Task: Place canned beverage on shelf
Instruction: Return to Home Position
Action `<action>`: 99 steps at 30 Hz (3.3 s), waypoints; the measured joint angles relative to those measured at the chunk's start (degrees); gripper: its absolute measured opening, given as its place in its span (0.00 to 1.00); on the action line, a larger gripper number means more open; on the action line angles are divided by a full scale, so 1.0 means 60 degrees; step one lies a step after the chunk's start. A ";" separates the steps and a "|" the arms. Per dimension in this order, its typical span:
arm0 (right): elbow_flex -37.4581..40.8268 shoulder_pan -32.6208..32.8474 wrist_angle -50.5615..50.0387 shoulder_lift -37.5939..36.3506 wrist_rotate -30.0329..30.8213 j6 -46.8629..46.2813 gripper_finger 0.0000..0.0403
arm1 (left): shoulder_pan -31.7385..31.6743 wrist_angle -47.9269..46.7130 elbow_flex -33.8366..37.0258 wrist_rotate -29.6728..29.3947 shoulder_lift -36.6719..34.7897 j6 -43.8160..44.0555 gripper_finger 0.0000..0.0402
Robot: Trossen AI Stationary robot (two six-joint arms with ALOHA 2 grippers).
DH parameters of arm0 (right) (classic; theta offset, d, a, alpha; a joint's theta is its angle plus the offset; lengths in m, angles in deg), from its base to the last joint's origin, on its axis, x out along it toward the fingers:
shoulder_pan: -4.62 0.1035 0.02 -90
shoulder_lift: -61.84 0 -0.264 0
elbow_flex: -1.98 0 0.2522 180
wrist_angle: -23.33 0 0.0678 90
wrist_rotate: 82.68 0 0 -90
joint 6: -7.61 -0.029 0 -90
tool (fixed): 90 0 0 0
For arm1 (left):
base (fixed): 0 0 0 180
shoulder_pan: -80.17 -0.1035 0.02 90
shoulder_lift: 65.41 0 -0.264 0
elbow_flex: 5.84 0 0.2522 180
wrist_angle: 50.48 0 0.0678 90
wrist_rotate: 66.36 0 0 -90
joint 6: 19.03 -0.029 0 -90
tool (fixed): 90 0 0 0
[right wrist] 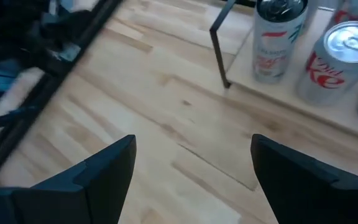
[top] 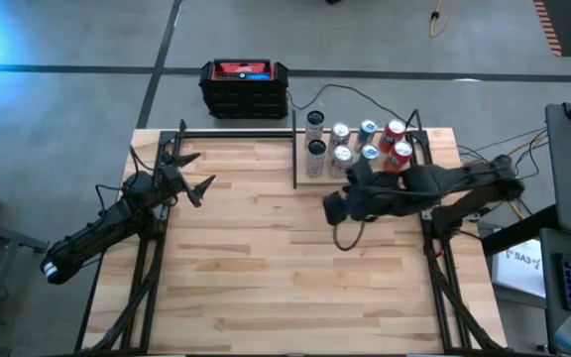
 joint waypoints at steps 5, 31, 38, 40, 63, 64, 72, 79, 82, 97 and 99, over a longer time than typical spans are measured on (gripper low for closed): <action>0.2368 0.0241 0.1899 -0.1550 0.0088 0.0087 0.75 | 0.0001 0.0000 0.0001 0.0001 -0.0003 -0.0002 0.99; 1.1023 0.0255 0.8167 -0.6918 0.0252 -0.0902 0.75 | 0.0001 0.0000 0.0001 0.0001 -0.0001 0.0000 0.99; 1.2439 0.0255 0.8132 -0.9261 0.0082 -0.0813 0.75 | -0.0001 0.0000 0.0000 0.0000 -0.0003 0.0001 0.99; 1.2687 0.0230 0.8139 -0.9705 -0.0054 -0.0813 0.75 | -0.0001 0.0000 0.0000 0.0004 -0.0002 0.0000 0.99; 1.3723 0.0233 1.1925 -1.1495 -0.1233 0.0384 0.75 | -0.0001 0.0000 0.0004 0.0001 -0.0004 0.0001 0.99; 1.3723 0.0236 1.2287 -1.1420 -0.1386 0.0831 0.75 | 0.0001 0.0000 0.0004 0.0000 -0.0004 -0.0002 0.99; 1.3822 0.0237 1.3006 -1.1130 -0.2909 0.2121 0.75 | -0.0001 0.0000 0.0000 0.0000 -0.0004 -0.0002 0.99; 1.4340 0.0233 1.3045 -1.1147 -0.2761 0.4289 0.75 | -0.0001 0.0000 0.0000 0.0000 -0.0003 0.0001 0.99; 1.4725 0.0233 1.3009 -1.1189 -0.2721 0.4850 0.75 | -0.0001 0.0000 0.0003 0.0000 -0.0004 -0.0002 0.99; 1.6098 0.0233 1.2099 -1.1956 -0.3106 0.4914 0.75 | -0.0001 0.0000 0.0002 0.0004 -0.0004 0.0001 0.99; 1.6098 0.0233 1.1586 -1.2031 -0.3655 0.4908 0.75 | -0.0001 0.0000 0.0000 0.0001 -0.0003 0.0001 0.99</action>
